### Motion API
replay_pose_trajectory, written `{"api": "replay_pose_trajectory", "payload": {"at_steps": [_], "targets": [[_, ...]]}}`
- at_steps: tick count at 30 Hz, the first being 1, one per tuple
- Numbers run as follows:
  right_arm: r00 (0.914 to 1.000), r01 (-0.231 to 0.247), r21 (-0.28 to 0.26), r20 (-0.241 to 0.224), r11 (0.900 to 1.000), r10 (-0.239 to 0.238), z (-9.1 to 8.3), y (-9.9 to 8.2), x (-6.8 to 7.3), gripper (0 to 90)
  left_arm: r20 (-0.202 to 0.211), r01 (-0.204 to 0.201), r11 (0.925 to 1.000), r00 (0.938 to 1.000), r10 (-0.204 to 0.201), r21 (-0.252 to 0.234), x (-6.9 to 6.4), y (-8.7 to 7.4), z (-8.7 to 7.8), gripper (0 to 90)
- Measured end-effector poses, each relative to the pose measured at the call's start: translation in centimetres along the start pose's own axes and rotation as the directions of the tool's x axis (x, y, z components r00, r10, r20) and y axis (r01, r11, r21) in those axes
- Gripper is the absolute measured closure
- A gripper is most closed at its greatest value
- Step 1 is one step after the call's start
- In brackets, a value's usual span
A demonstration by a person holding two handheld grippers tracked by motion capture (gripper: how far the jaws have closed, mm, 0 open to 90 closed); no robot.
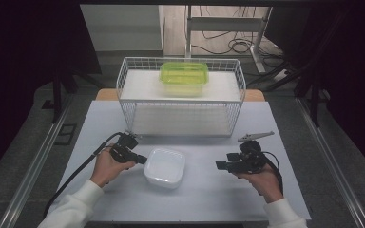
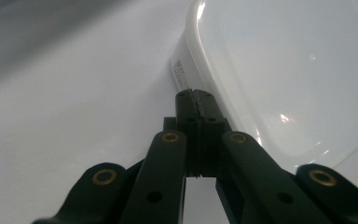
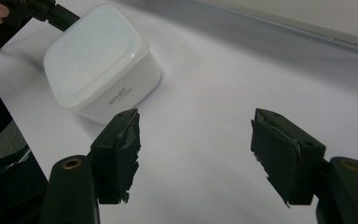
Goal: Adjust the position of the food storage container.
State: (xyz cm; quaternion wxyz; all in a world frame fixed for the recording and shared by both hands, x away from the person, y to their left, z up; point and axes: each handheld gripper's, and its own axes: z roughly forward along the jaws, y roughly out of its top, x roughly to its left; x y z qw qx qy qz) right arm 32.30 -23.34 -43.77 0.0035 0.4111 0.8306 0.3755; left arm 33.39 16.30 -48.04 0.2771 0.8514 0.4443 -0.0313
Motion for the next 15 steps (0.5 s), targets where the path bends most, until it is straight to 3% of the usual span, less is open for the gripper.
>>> {"api": "replay_pose_trajectory", "payload": {"at_steps": [11, 15], "targets": [[1.0000, -0.001, 0.001, 0.001, 1.0000, 0.001, 0.0, -0.1, -0.1, 32.8, 0.043, -0.033, 0.9989, 0.9986, 0.032, 0.032, -2.1, 0.1, 1.7, 89.9], [1.0000, -0.002, 0.003, 0.001, 1.0000, 0.002, 0.0, -0.1, -0.1, 32.8, 0.080, -0.027, 0.9993, 0.9965, 0.025, 0.024, -2.4, 0.1, 1.8, 89.9]]}}
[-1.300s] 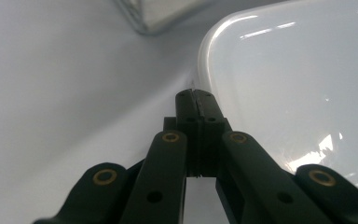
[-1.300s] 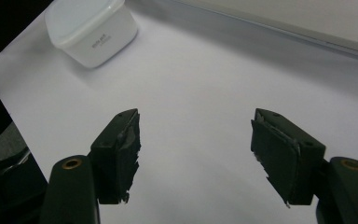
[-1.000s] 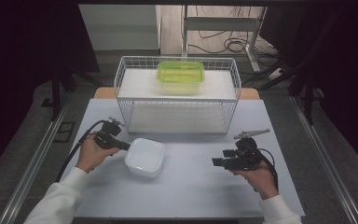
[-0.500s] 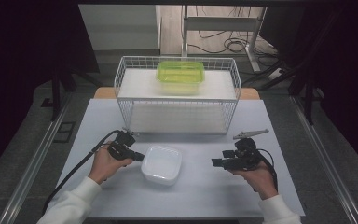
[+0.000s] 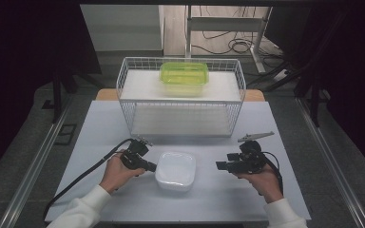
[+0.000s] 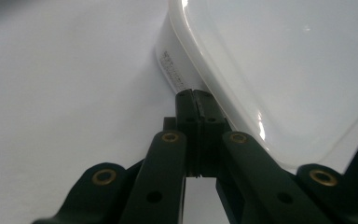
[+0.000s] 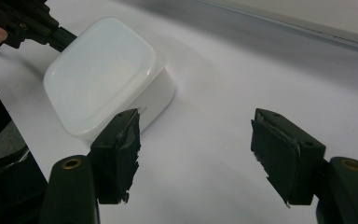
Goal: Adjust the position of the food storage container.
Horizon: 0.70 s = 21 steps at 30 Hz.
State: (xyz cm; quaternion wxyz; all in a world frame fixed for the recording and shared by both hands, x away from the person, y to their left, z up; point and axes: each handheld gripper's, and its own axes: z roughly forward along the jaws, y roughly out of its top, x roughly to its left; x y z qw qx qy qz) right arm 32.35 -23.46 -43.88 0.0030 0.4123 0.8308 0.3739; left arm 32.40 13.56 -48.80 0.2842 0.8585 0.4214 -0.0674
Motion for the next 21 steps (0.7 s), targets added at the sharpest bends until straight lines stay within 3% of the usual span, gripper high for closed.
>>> {"api": "replay_pose_trajectory", "payload": {"at_steps": [16, 21], "targets": [[1.0000, -0.004, 0.000, 0.003, 1.0000, 0.004, 0.0, 0.0, -0.1, 32.8, 0.021, -0.001, 1.0000, 0.9998, 0.001, -0.001, -0.3, -0.1, 0.1, 89.9], [0.9999, -0.015, -0.011, 0.009, 0.9998, 0.015, -0.2, 0.0, 0.0, 31.9, -0.008, 0.019, 0.9969, 0.9998, -0.020, -0.076, 0.0, 0.0, -1.9, 86.3]]}}
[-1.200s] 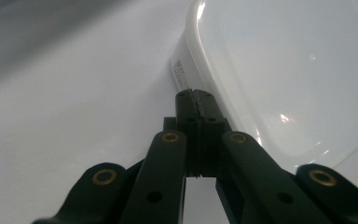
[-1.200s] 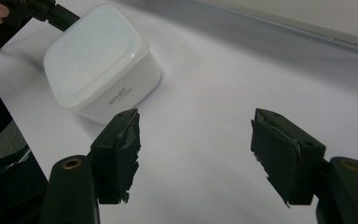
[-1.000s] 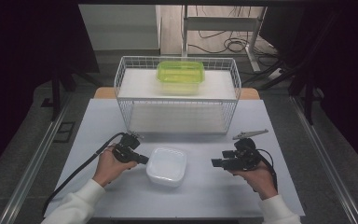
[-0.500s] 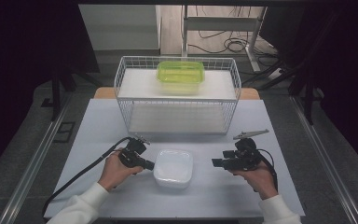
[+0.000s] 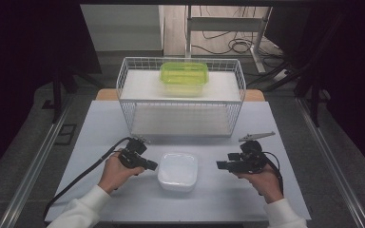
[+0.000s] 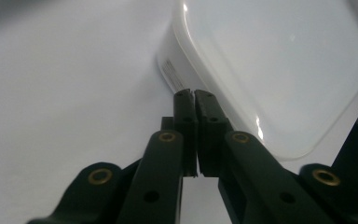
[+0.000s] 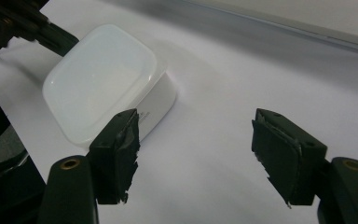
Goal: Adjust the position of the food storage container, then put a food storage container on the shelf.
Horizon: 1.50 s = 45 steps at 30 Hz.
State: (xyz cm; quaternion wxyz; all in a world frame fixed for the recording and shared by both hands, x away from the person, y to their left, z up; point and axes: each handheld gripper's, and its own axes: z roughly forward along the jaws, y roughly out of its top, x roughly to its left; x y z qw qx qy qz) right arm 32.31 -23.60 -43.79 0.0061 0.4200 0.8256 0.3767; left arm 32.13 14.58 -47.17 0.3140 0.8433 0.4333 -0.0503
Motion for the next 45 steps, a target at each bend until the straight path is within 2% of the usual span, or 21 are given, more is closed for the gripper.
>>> {"api": "replay_pose_trajectory", "payload": {"at_steps": [2, 5, 9, 14, 17, 22, 25, 28, 30, 34, 36, 38, 41, 45], "targets": [[1.0000, -0.007, -0.007, 0.006, 0.9999, 0.007, -0.1, 0.0, 0.0, 31.0, -0.009, 0.016, 0.9984, 0.9998, -0.017, -0.055, 0.0, 0.0, -1.4, 80.0], [0.9999, -0.014, -0.020, -0.010, 0.9997, 0.014, -0.2, 0.0, 0.0, 30.0, -0.028, 0.037, 0.9917, 0.9988, -0.041, -0.123, -0.1, -0.3, -3.1, 67.5], [0.9995, -0.024, -0.031, -0.021, 0.9992, 0.023, -0.2, 0.0, 0.1, 28.8, -0.026, 0.056, 0.9913, 0.9979, -0.060, -0.119, -0.5, -0.9, -3.9, 48.0], [0.9991, -0.029, -0.023, -0.033, 0.9993, 0.028, -0.2, 0.1, 0.3, 28.8, -0.042, 0.081, 0.9873, 0.9953, -0.088, -0.137, -1.3, -1.4, -4.4, 37.1], [0.9989, -0.032, -0.022, -0.036, 0.9992, 0.031, -0.1, 0.2, 0.5, 28.9, -0.058, 0.096, 0.9841, 0.9927, -0.106, -0.150, -1.7, -1.6, -4.7, 35.0], [0.9986, -0.027, -0.019, -0.045, 0.9994, 0.027, -0.1, 0.3, 0.7, 29.1, -0.102, 0.087, 0.9854, 0.9894, -0.103, -0.146, -2.0, -2.0, -4.6, 33.4], [0.9983, -0.025, -0.012, -0.054, 0.9996, 0.024, 0.0, 0.3, 0.7, 29.7, -0.091, 0.097, 0.9822, 0.9895, -0.112, -0.161, -2.1, -2.0, -4.5, 33.3], [0.9984, -0.023, -0.006, -0.053, 0.9997, 0.022, 0.2, 0.3, 0.8, 29.7, -0.092, 0.088, 0.9833, 0.9904, -0.103, -0.159, -2.1, -2.0, -4.4, 32.9], [0.9983, -0.026, -0.005, -0.053, 0.9997, 0.025, 0.4, 0.3, 0.9, 30.0, -0.083, 0.085, 0.9840, 0.9917, -0.099, -0.157, -2.0, -2.1, -4.5, 31.9], [0.9964, -0.040, -0.002, -0.074, 0.9992, 0.040, 0.8, 0.2, 1.3, 32.1, -0.052, 0.100, 0.9790, 0.9925, -0.111, -0.178, -2.2, -2.1, -4.5, 32.4], [0.9955, -0.040, 0.003, -0.087, 0.9992, 0.040, 1.2, 0.2, 1.6, 32.9, -0.047, 0.105, 0.9800, 0.9924, -0.114, -0.169, -2.2, -2.1, -4.1, 32.3], [0.9955, -0.038, 0.011, -0.087, 0.9992, 0.039, 1.5, 0.3, 1.9, 33.3, -0.034, 0.132, 0.9768, 0.9896, -0.140, -0.169, -2.2, -2.1, -3.7, 31.7], [0.9924, -0.068, -0.001, -0.103, 0.9977, 0.068, 2.0, 0.5, 2.2, 33.3, 0.032, 0.178, 0.9687, 0.9840, -0.175, -0.173, -1.9, -2.2, -3.2, 32.2], [0.9891, -0.109, -0.010, -0.100, 0.9940, 0.108, 2.6, 0.6, 2.5, 34.6, 0.065, 0.202, 0.9651, 0.9789, -0.194, -0.166, -1.5, -2.2, -2.6, 33.5]]}}
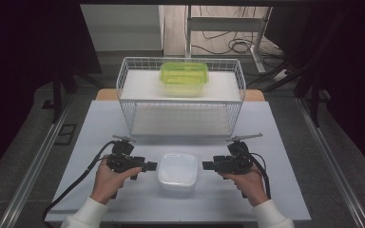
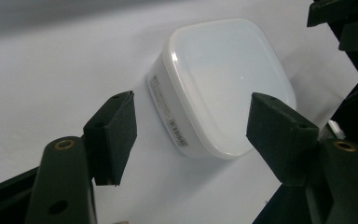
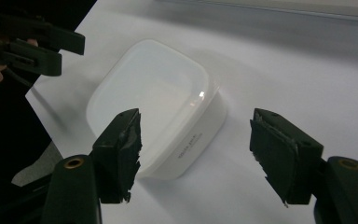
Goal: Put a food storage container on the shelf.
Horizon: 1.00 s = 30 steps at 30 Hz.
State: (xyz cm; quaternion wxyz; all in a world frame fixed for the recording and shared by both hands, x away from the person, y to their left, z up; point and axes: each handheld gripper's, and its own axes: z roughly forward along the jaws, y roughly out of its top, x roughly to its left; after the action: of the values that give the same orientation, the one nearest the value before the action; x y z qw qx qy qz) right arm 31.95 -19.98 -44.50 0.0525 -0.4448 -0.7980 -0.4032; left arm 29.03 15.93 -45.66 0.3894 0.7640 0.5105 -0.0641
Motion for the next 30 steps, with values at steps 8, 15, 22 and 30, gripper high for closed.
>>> {"api": "replay_pose_trajectory", "payload": {"at_steps": [8, 15, 22, 30], "targets": [[0.9978, -0.065, -0.006, -0.013, 0.9979, 0.065, 1.8, -0.3, 0.5, 41.9, 0.040, 0.032, 0.9993, 0.9987, -0.032, 0.019, 0.6, -0.1, 1.1, 37.8], [0.9955, -0.092, 0.023, -0.023, 0.9955, 0.092, 2.9, -0.9, 0.2, 46.2, 0.040, 0.050, 0.9985, 0.9979, -0.051, 0.020, 0.8, -0.1, 1.9, 40.3], [0.9912, -0.122, 0.033, -0.048, 0.9920, 0.123, 3.7, -1.1, -0.3, 51.3, 0.053, 0.084, 0.9963, 0.9950, -0.085, 0.017, 1.0, -0.1, 2.7, 42.8], [0.9845, -0.158, 0.053, -0.069, 0.9860, 0.161, 4.5, -1.4, -0.4, 56.7, 0.095, 0.123, 0.9923, 0.9877, -0.124, 0.017, 1.6, -0.4, 3.6, 47.4]]}}
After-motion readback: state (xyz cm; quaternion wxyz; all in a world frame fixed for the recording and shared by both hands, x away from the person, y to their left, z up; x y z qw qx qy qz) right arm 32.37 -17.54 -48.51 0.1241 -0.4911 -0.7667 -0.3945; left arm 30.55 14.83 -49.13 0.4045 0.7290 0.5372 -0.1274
